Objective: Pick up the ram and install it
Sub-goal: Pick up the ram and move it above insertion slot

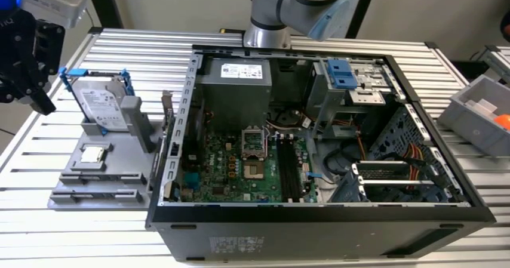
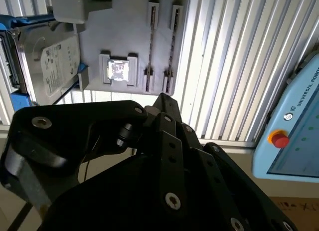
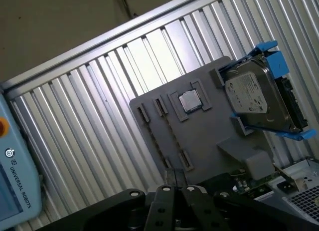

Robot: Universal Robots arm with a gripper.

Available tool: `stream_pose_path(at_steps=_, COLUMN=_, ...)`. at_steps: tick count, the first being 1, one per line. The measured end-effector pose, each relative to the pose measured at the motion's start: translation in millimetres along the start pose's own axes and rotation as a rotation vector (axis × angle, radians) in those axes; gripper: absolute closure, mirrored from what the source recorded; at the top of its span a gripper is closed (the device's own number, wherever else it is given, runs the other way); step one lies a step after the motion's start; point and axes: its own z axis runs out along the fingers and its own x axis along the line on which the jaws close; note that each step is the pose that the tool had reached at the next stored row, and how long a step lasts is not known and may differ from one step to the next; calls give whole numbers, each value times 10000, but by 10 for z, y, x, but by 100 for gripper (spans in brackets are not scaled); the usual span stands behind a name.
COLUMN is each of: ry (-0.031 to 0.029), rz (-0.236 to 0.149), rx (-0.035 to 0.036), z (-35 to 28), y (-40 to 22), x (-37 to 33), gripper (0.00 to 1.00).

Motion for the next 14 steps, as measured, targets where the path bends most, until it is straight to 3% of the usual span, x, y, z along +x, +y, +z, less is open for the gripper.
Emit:
stream_pose_path(at_steps=8, ry=34, rz=-634, rx=13, z=-1, y=0, x=-1, gripper=100)
stream_pose_path(at_steps=14, ry=54, rz=-1327, rx=20, z=-1, y=1, x=-2, gripper=100)
